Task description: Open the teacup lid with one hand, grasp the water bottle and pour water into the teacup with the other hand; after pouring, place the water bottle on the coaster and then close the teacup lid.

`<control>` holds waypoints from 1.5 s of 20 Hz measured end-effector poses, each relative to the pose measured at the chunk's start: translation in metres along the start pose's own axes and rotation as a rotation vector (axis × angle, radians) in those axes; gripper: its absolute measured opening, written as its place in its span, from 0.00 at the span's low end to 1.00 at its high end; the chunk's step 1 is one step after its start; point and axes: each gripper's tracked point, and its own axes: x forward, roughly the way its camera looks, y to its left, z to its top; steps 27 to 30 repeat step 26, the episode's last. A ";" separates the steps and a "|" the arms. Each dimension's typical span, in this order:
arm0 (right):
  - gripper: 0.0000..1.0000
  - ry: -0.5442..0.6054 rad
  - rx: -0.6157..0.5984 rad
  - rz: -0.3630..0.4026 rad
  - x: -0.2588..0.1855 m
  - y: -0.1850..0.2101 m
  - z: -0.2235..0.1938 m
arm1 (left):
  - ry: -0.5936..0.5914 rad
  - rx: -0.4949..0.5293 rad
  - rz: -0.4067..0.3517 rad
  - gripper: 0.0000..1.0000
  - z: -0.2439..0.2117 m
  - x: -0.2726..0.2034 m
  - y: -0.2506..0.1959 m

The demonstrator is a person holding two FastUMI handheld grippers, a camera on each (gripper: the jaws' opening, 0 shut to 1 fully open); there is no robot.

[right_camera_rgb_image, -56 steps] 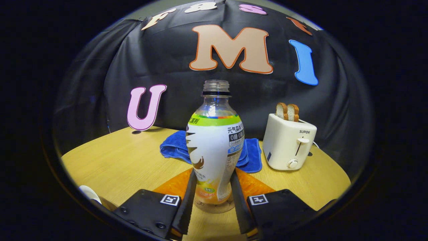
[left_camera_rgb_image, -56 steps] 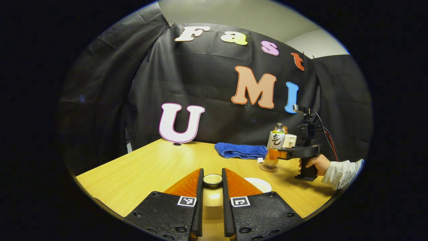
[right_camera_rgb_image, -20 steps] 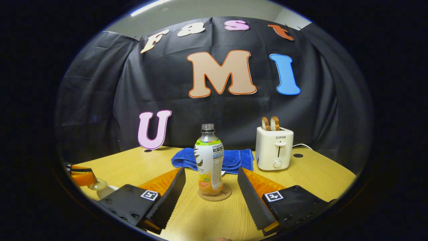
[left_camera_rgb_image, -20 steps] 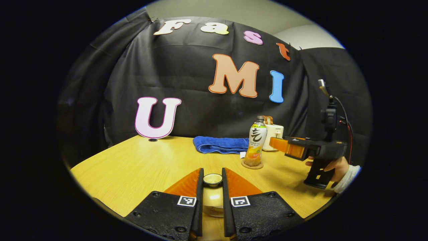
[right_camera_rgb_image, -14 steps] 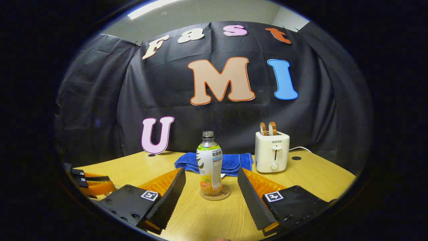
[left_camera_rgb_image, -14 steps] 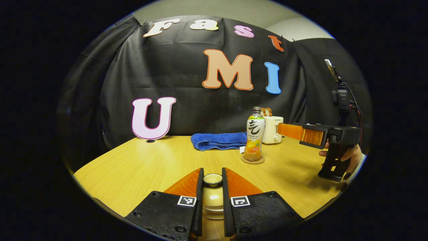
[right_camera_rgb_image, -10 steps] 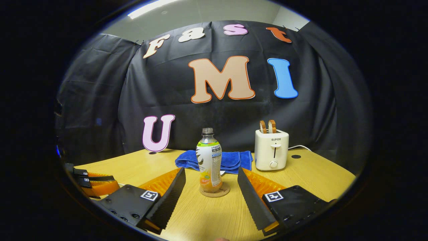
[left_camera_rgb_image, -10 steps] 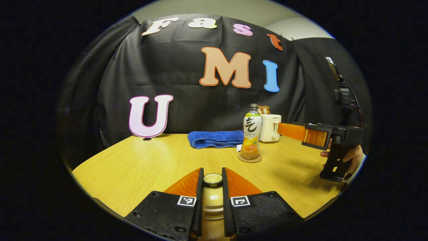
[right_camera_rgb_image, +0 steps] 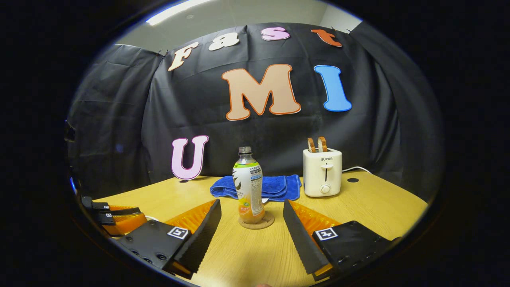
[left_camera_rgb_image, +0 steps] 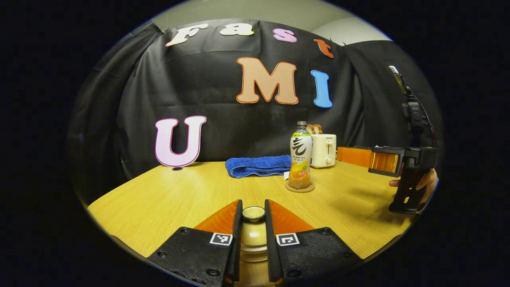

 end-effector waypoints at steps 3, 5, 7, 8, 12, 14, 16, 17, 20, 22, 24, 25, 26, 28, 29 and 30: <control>0.94 0.000 -0.007 0.003 -0.004 0.002 0.001 | -0.009 0.011 0.008 0.34 0.002 -0.002 0.000; 0.98 -0.001 0.000 0.009 -0.008 0.005 0.003 | -0.012 0.016 0.015 0.42 0.003 -0.004 0.002; 0.98 -0.006 0.003 0.018 -0.015 0.011 0.006 | -0.025 0.018 0.034 0.57 0.007 -0.008 0.006; 0.99 -0.010 0.001 0.021 -0.018 0.013 0.008 | -0.038 0.022 0.044 0.66 0.011 -0.010 0.008; 0.98 -0.026 -0.035 0.015 -0.041 0.022 0.008 | -0.102 0.031 0.096 0.89 0.032 -0.020 0.018; 0.96 -0.044 -0.058 -0.003 -0.056 0.024 0.007 | -0.122 0.026 0.108 0.90 0.039 -0.027 0.020; 0.94 -0.072 -0.071 -0.026 -0.070 0.027 0.007 | -0.129 0.017 0.118 0.90 0.040 -0.034 0.020; 0.94 -0.080 -0.076 -0.031 -0.077 0.031 0.005 | -0.135 0.010 0.120 0.90 0.040 -0.037 0.020; 0.98 -0.083 -0.082 -0.044 -0.089 0.039 -0.004 | -0.140 -0.009 0.133 0.90 0.037 -0.048 0.022; 0.98 -0.085 -0.077 -0.046 -0.094 0.043 -0.007 | -0.157 -0.021 0.152 0.90 0.037 -0.057 0.026; 0.98 -0.087 -0.080 -0.056 -0.097 0.045 -0.009 | -0.158 -0.028 0.156 0.90 0.035 -0.061 0.026; 0.98 -0.085 -0.075 -0.059 -0.098 0.045 -0.010 | -0.153 -0.028 0.154 0.90 0.033 -0.063 0.026; 1.00 -0.081 -0.066 -0.059 -0.099 0.046 -0.012 | -0.148 -0.029 0.152 0.89 0.031 -0.065 0.026; 1.00 -0.081 -0.066 -0.059 -0.099 0.046 -0.012 | -0.148 -0.029 0.152 0.89 0.031 -0.065 0.026; 1.00 -0.081 -0.066 -0.059 -0.099 0.046 -0.012 | -0.148 -0.029 0.152 0.89 0.031 -0.065 0.026; 1.00 -0.081 -0.066 -0.059 -0.099 0.046 -0.012 | -0.148 -0.029 0.152 0.89 0.031 -0.065 0.026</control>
